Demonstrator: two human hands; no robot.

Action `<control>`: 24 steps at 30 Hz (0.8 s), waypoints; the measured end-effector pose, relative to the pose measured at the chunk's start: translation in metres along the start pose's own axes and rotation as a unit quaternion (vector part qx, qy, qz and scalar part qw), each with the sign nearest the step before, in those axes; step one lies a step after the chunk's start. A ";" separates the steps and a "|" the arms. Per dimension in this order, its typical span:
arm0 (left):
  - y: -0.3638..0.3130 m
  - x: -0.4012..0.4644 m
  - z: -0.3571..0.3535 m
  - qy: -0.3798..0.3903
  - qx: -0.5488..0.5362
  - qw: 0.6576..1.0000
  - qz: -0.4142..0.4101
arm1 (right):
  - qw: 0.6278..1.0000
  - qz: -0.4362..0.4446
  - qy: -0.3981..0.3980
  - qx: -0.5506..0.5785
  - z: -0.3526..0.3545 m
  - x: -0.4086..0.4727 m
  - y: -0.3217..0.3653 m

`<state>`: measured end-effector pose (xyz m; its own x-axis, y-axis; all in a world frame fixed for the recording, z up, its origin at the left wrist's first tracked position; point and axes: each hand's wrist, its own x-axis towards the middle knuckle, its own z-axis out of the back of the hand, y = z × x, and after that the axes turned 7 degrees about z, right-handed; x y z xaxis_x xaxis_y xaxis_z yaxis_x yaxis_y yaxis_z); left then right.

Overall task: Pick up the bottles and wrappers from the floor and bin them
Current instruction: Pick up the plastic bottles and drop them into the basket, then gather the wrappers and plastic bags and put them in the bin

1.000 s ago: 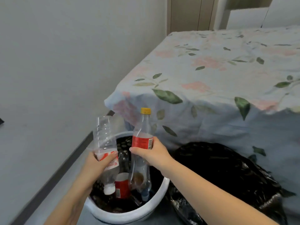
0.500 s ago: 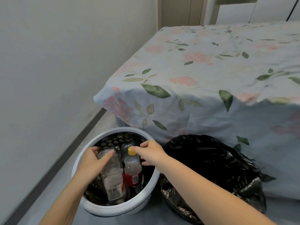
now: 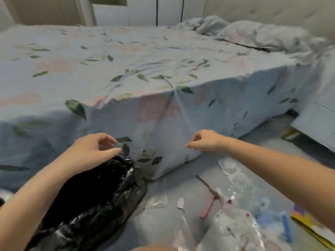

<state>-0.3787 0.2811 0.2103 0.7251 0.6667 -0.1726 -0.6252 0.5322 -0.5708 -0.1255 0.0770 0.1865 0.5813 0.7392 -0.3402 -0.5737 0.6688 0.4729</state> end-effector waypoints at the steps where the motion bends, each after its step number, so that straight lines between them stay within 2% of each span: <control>1: -0.028 0.014 -0.020 0.024 0.028 0.999 -0.032 | 0.999 -0.021 -0.012 -0.023 0.010 -0.009 -0.032; 6: -0.137 0.059 -0.121 0.157 0.122 0.971 -0.136 | 0.992 -0.116 -0.043 -0.027 0.018 -0.041 -0.159; 12: -0.165 0.092 -0.239 0.243 0.266 0.917 -0.170 | 0.982 -0.183 -0.055 -0.015 0.005 -0.045 -0.266; 15: -0.167 0.110 -0.289 0.265 0.340 0.886 -0.171 | 0.981 -0.185 -0.031 -0.046 -0.017 -0.039 -0.303; 18: -0.179 0.123 -0.335 0.265 0.374 0.868 -0.189 | 0.985 -0.161 0.001 -0.053 -0.049 -0.026 -0.330; 24: -0.175 0.123 -0.420 0.295 0.314 0.879 -0.203 | 0.993 -0.114 -0.007 -0.015 -0.096 -0.014 -0.356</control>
<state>-0.0595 0.0510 -0.0480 0.8330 0.0681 -0.5491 -0.1831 0.9704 -0.1575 0.0157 -0.1639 -0.0552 0.7057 0.5669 -0.4249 -0.4429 0.8211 0.3599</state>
